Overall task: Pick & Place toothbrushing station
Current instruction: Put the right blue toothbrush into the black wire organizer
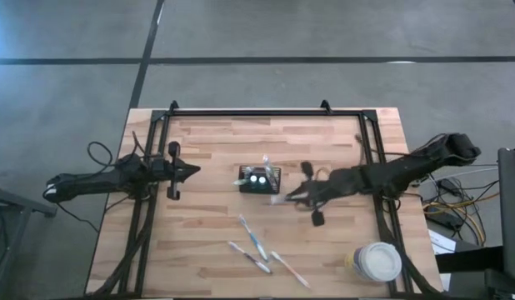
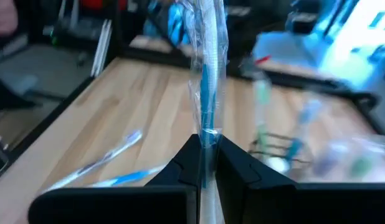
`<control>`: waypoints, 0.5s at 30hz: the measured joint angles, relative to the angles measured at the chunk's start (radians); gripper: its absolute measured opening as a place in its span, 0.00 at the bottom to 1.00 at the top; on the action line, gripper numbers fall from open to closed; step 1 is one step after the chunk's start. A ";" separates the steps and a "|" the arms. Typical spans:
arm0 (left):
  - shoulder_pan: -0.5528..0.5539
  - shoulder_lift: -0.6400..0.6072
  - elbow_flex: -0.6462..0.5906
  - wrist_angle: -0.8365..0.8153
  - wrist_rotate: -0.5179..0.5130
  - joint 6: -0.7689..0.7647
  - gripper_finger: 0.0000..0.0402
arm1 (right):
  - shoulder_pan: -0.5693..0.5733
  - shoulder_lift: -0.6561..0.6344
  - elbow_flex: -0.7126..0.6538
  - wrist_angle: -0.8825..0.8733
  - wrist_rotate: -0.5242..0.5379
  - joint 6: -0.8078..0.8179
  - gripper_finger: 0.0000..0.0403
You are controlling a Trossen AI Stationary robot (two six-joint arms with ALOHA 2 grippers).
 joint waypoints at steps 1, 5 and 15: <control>0.000 0.007 0.013 0.000 0.000 -0.004 0.03 | -0.012 -0.033 -0.031 0.026 -0.001 -0.002 0.05; -0.001 0.067 0.094 0.004 0.000 -0.018 0.03 | -0.058 -0.142 -0.147 0.148 -0.027 0.002 0.05; -0.006 0.440 0.333 0.090 0.013 0.037 0.03 | -0.143 -0.168 -0.336 0.538 -0.092 -0.048 0.05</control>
